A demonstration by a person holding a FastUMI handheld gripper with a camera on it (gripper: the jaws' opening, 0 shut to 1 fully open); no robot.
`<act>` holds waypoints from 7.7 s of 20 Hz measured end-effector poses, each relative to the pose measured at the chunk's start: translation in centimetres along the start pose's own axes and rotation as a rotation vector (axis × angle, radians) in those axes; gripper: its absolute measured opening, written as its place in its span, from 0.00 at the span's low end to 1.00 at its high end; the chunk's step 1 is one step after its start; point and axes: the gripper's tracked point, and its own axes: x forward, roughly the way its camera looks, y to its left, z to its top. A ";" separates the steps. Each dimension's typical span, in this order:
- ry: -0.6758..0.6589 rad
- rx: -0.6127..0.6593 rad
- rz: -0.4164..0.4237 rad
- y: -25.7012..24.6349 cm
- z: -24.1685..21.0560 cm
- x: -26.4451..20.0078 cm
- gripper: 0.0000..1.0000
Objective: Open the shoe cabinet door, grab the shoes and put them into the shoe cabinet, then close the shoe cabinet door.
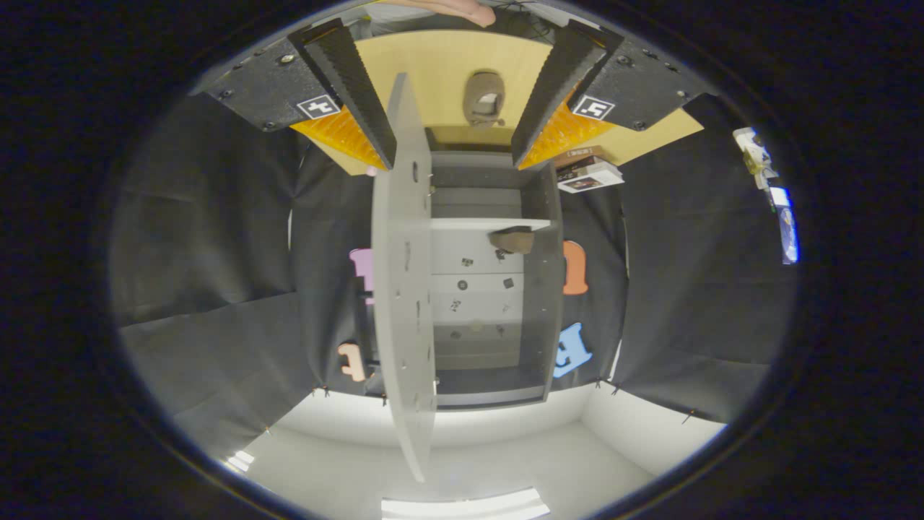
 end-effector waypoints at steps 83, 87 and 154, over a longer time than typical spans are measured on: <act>0.018 0.027 0.199 14.5 18.1 28.6 0.11; 0.028 0.029 0.140 12.2 19.0 34.3 0.11; -0.064 -0.075 0.002 3.5 17.7 2.3 1.00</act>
